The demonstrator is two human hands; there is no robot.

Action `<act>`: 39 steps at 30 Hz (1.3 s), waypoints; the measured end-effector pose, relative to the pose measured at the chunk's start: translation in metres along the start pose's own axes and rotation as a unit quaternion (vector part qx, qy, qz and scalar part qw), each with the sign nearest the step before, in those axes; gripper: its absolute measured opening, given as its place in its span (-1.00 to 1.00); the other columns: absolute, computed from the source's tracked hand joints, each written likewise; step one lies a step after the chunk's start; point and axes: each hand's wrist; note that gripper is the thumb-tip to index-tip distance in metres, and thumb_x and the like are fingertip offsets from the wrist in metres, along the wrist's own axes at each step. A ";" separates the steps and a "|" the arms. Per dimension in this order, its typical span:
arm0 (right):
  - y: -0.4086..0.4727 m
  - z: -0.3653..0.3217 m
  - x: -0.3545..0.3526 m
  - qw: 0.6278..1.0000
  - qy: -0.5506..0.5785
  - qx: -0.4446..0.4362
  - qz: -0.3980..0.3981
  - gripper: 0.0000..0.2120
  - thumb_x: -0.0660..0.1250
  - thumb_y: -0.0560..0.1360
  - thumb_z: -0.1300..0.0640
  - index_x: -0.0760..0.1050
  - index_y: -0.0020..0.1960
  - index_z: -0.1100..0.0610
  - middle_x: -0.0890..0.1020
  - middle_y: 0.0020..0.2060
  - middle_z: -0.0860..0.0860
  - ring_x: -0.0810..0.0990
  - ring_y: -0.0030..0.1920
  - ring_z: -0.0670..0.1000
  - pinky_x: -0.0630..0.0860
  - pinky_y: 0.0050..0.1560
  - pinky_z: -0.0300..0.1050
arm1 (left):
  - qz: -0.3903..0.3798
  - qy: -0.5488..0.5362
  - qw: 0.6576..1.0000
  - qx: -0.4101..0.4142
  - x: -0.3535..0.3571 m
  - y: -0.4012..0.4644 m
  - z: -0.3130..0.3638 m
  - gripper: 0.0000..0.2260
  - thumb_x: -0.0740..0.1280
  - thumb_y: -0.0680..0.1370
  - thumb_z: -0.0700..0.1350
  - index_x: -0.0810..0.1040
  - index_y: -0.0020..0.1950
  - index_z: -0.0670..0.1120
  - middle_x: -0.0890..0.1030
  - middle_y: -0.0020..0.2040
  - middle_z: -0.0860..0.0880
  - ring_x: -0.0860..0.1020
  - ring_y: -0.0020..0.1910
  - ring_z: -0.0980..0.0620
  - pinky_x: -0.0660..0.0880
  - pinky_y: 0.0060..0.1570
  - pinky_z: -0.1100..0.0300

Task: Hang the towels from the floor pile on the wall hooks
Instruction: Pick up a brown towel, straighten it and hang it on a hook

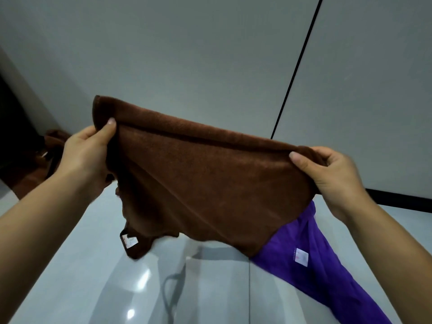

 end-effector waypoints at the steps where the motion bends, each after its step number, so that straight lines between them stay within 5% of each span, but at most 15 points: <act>1: 0.000 -0.002 -0.001 1.000 0.021 0.008 0.005 -0.84 0.46 0.27 0.08 0.56 -0.19 0.08 0.64 -0.43 -0.14 0.57 -0.41 -0.21 0.49 -0.42 -0.36 | -0.001 -0.003 1.000 -0.004 -0.001 0.001 -0.002 -0.86 0.31 0.55 0.05 0.59 -0.01 0.02 0.62 0.07 -0.08 0.59 0.04 -0.13 0.46 0.14 -0.19; 4: -0.001 -0.008 -0.003 0.998 0.052 0.027 0.023 -0.63 0.45 0.10 -0.11 0.58 -0.19 0.09 0.66 -0.40 -0.10 0.59 -0.40 -0.17 0.50 -0.44 -0.32 | -0.002 -0.011 1.000 -0.010 -0.004 0.004 -0.005 -0.84 0.31 0.54 0.06 0.58 0.01 0.02 0.62 0.07 -0.07 0.59 0.03 -0.09 0.43 0.19 -0.17; 7: -0.002 -0.011 -0.003 0.998 0.055 0.021 0.027 -0.72 0.40 0.22 -0.06 0.56 -0.16 0.08 0.64 -0.42 -0.12 0.58 -0.42 -0.18 0.49 -0.46 -0.32 | -0.006 -0.009 1.000 -0.011 -0.003 0.006 -0.009 -0.86 0.30 0.55 0.06 0.57 -0.07 0.02 0.63 -0.04 -0.03 0.59 -0.03 -0.07 0.42 0.20 -0.18; 11: 0.000 -0.017 0.000 0.995 0.085 -0.017 0.056 -0.80 0.35 0.31 -0.04 0.53 -0.17 0.07 0.61 -0.45 -0.14 0.54 -0.42 -0.20 0.52 -0.40 -0.31 | -0.018 -0.016 1.000 -0.015 -0.002 0.009 -0.016 -0.84 0.29 0.56 0.03 0.58 -0.03 -0.03 0.62 0.11 -0.13 0.58 0.10 -0.11 0.47 0.19 -0.11; 15: 0.003 -0.025 -0.002 0.974 -0.137 -0.143 0.106 -0.75 0.26 0.52 -0.05 0.44 -0.25 0.08 0.46 -0.42 -0.07 0.41 -0.43 -0.23 0.35 -0.33 -0.33 | -0.034 0.039 0.998 -0.031 -0.001 0.007 -0.027 -0.85 0.29 0.56 0.00 0.57 -0.08 -0.05 0.59 0.11 -0.20 0.55 0.09 -0.17 0.43 0.21 -0.14; 19: -0.004 -0.039 0.004 0.949 -0.214 -0.219 0.079 -0.77 0.23 0.53 -0.04 0.38 -0.27 -0.01 0.43 -0.40 -0.11 0.43 -0.40 -0.28 0.31 -0.36 -0.44 | -0.046 0.120 0.989 -0.071 0.001 0.008 -0.044 -0.90 0.27 0.58 -0.13 0.53 -0.13 -0.03 0.57 -0.11 -0.09 0.53 -0.06 -0.10 0.45 0.10 -0.05; 26: -0.018 -0.058 0.022 0.935 -0.226 -0.275 -0.004 -0.81 0.27 0.50 -0.04 0.41 -0.24 0.00 0.50 -0.36 -0.06 0.45 -0.33 -0.29 0.34 -0.29 -0.47 | -0.137 0.237 0.958 -0.090 0.019 -0.012 -0.068 -0.74 0.27 0.50 -0.38 0.42 0.12 -0.12 0.55 -0.05 -0.12 0.52 -0.19 0.05 0.45 -0.28 0.25; 31: -0.024 -0.066 0.034 0.920 -0.222 -0.320 -0.053 -0.76 0.30 0.49 -0.05 0.48 -0.20 0.11 0.55 -0.29 -0.01 0.47 -0.30 -0.25 0.33 -0.28 -0.48 | -0.242 0.316 0.917 -0.004 0.045 -0.028 -0.071 -0.37 0.39 0.38 -0.25 0.29 0.41 -0.02 0.40 0.28 0.02 0.41 0.23 0.05 0.39 0.11 0.25; 34: -0.029 -0.067 0.040 0.915 -0.220 -0.329 -0.083 -0.78 0.28 0.44 -0.10 0.47 -0.22 0.05 0.57 -0.22 -0.10 0.48 -0.29 -0.28 0.32 -0.26 -0.51 | -0.350 0.153 0.924 0.003 0.067 -0.048 -0.050 -0.61 0.27 0.35 -0.25 0.62 0.10 0.05 0.62 0.02 0.12 0.56 0.03 0.18 0.47 0.01 0.30; 36: -0.032 -0.066 0.043 0.916 -0.216 -0.321 -0.109 -0.81 0.27 0.42 -0.12 0.46 -0.24 -0.02 0.56 -0.22 -0.14 0.50 -0.28 -0.27 0.33 -0.25 -0.52 | -0.379 0.057 0.924 -0.011 0.079 -0.052 -0.042 -0.65 0.18 0.27 -0.26 0.71 -0.23 0.05 0.69 -0.18 0.02 0.62 -0.13 0.08 0.51 -0.04 0.18; 39: -0.034 -0.065 0.046 0.913 -0.223 -0.318 -0.126 -0.84 0.27 0.41 -0.13 0.43 -0.26 -0.07 0.56 -0.27 -0.13 0.50 -0.28 -0.23 0.34 -0.25 -0.51 | -0.403 0.006 0.914 -0.044 0.089 -0.051 -0.041 -0.74 0.23 0.16 -0.15 0.68 -0.30 -0.06 0.63 -0.17 -0.20 0.56 -0.07 -0.21 0.44 0.05 -0.04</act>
Point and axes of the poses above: each hand's wrist, its own y-axis towards the middle knuckle, its own x-axis out of the palm, z = x × y
